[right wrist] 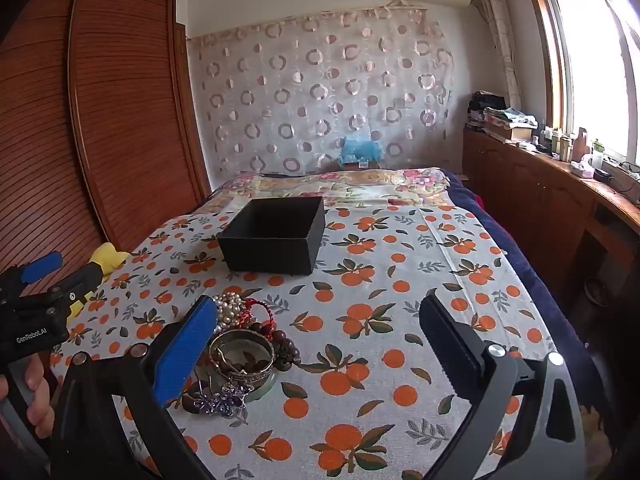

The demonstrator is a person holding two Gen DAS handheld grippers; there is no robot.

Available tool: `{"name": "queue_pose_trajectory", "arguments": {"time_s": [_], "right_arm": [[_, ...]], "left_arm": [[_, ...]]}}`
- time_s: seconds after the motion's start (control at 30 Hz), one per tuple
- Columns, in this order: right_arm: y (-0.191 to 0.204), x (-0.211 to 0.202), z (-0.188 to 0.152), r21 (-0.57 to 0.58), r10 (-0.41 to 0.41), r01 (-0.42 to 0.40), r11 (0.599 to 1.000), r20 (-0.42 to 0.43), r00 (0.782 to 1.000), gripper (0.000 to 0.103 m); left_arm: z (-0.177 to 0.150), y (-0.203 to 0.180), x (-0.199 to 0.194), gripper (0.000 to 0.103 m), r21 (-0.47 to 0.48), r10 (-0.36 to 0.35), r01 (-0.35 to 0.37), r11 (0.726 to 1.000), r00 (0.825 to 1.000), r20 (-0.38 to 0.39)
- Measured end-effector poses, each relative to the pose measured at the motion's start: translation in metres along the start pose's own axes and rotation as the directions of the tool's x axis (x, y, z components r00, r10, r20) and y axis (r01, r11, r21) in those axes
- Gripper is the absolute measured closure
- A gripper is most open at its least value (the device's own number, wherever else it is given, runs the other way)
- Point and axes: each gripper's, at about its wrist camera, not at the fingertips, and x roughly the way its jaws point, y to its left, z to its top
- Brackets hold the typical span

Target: Organize jewelry

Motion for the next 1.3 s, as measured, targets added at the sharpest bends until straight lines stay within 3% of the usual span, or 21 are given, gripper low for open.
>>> {"name": "queue_pose_trajectory", "arguments": {"time_s": [1.3], "right_arm": [[-0.0003, -0.0043, 0.0026, 0.004, 0.001, -0.001, 1.0, 0.012, 1.0, 0.002]], "left_arm": [[0.0046, -0.0058, 0.0045, 0.006, -0.011, -0.001, 0.001, 1.0, 1.0, 0.015]]}}
